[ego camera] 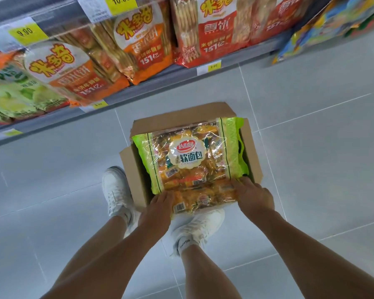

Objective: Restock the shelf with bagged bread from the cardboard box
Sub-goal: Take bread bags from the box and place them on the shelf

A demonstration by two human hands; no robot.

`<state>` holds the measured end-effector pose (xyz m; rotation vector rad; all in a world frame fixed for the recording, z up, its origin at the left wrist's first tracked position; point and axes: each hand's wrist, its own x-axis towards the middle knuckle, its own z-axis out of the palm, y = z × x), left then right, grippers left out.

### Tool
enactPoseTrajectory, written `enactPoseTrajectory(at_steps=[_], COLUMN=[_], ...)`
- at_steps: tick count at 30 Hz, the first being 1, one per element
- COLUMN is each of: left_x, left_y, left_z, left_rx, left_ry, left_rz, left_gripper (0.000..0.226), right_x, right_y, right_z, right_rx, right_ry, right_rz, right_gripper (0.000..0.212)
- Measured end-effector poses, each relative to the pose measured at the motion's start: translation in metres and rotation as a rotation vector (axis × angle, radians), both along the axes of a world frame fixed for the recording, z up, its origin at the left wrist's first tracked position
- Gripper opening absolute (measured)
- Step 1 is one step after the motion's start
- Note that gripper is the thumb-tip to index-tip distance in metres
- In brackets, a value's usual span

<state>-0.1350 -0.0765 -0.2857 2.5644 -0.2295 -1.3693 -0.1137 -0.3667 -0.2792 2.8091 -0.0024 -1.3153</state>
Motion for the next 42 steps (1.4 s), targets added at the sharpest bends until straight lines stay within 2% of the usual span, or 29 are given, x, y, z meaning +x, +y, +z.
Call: enactPoseTrajectory(at_steps=[3,7,18,22,30,35,39,42], left_x=[0.001,0.006,0.015,0.018,0.045,0.081,0.122,0.157], left_y=[-0.001,-0.001,-0.003,-0.003,0.01,0.018,0.032,0.043], left_z=[0.0,0.015,0.096,0.133,0.224,0.304,0.372,0.428], left_rx=[-0.018,-0.002,-0.005,0.013,-0.031,0.0,-0.01,-0.028], left_ry=[-0.013,-0.03,-0.007,-0.01,-0.062,-0.145,-0.251,-0.31], left_rz=[0.041,0.048,0.02,0.034,-0.038,0.029,-0.082,-0.171], left_gripper=[0.062,0.07,0.065,0.061,0.06,0.054,0.063,0.055], right_x=[0.003,0.009,0.014,0.013,0.021,0.035,0.053,0.073], right_y=[0.002,0.003,0.005,0.008,0.014,0.019,0.023,0.025], right_z=[0.003,0.015,0.082,0.119,0.225,0.307,0.374,0.43], right_rx=[-0.015,-0.004,-0.017,-0.024,0.012,0.071,0.083,0.106], right_ry=[-0.013,-0.003,0.0,-0.008,-0.06,-0.12,-0.156,-0.199], right_rz=[-0.008,-0.03,-0.079,-0.095,-0.161,-0.237,-0.258,-0.286], right_gripper=[0.057,0.06,0.046,0.047,0.043,0.046,0.049,0.046])
